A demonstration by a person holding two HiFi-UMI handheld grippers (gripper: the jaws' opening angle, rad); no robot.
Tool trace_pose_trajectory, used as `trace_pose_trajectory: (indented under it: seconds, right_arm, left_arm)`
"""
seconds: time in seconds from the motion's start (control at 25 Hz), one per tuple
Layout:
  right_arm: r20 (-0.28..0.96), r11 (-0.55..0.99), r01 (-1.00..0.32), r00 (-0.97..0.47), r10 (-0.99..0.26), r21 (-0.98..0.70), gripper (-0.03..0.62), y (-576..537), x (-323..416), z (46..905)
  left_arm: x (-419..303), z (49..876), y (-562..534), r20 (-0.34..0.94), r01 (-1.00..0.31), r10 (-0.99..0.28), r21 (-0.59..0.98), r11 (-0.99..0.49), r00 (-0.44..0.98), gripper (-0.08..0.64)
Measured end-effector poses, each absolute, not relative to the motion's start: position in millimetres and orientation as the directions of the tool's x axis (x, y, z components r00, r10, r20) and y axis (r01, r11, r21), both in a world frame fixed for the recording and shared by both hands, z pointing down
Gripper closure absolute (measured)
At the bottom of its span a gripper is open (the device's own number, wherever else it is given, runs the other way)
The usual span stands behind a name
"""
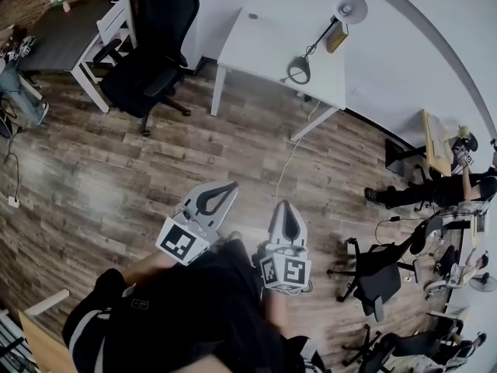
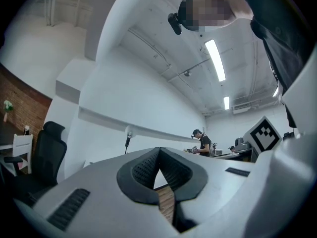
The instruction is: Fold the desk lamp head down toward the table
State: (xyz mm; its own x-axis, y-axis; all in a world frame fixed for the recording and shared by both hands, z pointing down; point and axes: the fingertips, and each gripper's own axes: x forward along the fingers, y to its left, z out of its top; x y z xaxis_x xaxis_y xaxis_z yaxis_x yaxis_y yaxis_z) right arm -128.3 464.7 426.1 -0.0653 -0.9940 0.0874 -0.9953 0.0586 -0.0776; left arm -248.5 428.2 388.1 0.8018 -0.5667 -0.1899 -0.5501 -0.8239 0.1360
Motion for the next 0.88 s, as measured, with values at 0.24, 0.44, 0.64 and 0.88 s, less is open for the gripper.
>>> trace_pose_trajectory:
  seconds: [0.24,0.44,0.64,0.88]
  right_arm:
    - [0.102,0.05,-0.996,-0.058,-0.993,-0.08,0.578,454,-137,437]
    - [0.112,0.065,-0.994,-0.075,-0.991,-0.092,0.578,426,-126,447]
    - [0.099,0.09,-0.991,-0.1,-0.99,-0.104,0.578,380,-95,449]
    - [0.08,0.129,-0.987,-0.137,-0.987,-0.099,0.578,310,-44,441]
  left_arm:
    - [-256,397,418,-0.188,-0.541,-0.559,0.141,-0.829,0.808,0.54]
    - [-243,411,394,-0.155,-0.552,-0.57,0.145,-0.821,0.807,0.54]
    - [-212,411,355,-0.143,-0.573,-0.583,0.109,-0.812,0.8,0.54]
    - [-163,401,291,-0.142,-0.61,-0.617,0.099,-0.787,0.774,0.54]
